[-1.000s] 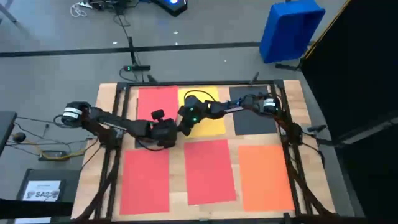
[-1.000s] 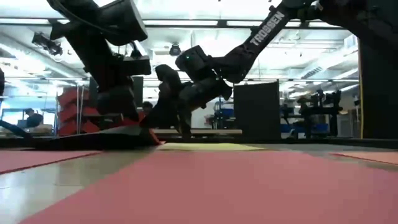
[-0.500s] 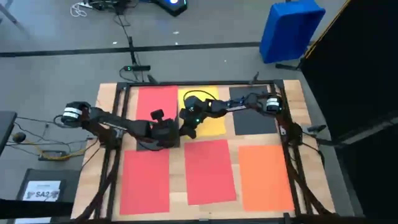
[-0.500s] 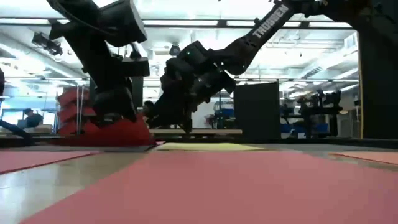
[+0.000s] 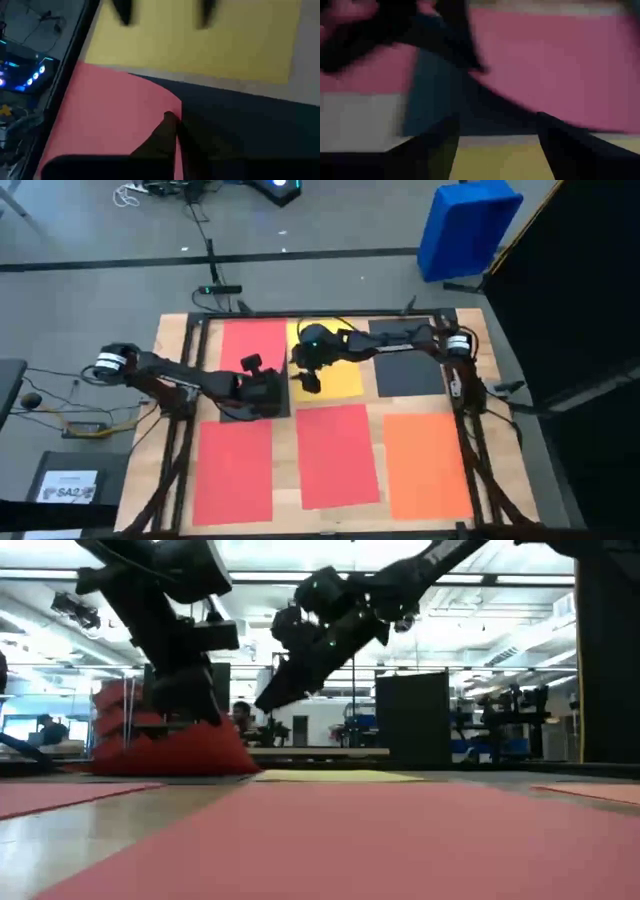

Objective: Organize paper
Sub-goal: Stack the red paper on top of the red paper

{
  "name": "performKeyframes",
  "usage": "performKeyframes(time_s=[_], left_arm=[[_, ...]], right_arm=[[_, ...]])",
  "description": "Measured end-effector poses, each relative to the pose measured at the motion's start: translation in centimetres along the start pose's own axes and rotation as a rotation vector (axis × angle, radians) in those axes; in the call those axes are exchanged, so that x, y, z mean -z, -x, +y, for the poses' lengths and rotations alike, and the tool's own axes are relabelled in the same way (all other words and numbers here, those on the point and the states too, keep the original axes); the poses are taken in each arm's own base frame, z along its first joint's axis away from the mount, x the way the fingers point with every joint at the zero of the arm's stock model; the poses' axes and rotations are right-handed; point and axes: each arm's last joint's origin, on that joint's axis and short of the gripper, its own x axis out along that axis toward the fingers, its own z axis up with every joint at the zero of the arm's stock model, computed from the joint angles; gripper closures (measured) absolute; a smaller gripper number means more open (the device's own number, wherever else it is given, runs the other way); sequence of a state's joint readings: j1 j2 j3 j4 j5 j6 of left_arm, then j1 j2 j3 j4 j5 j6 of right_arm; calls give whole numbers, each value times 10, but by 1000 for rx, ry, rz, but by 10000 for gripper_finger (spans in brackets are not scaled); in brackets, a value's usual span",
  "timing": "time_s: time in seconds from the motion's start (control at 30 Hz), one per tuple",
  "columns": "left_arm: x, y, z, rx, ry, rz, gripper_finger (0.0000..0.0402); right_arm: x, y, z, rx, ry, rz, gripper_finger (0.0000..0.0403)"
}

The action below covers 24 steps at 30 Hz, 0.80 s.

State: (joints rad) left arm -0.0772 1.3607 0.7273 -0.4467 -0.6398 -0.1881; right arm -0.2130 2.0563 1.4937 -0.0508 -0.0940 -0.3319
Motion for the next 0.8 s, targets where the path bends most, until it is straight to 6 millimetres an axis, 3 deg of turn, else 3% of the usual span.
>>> performKeyframes(time_s=[0.13,0.53,0.67,0.8], left_arm=[[-1,5,4,6,16,-21,401],[-4,7,4,19,30,-36,401],[-5,8,4,33,33,-36,401],[-12,11,5,39,44,-54,402]], right_arm=[[3,-16,10,-3,108,-39,174],[24,-50,13,-7,108,-94,182],[25,-52,12,1,108,-109,212],[23,-52,12,1,112,-121,272]])
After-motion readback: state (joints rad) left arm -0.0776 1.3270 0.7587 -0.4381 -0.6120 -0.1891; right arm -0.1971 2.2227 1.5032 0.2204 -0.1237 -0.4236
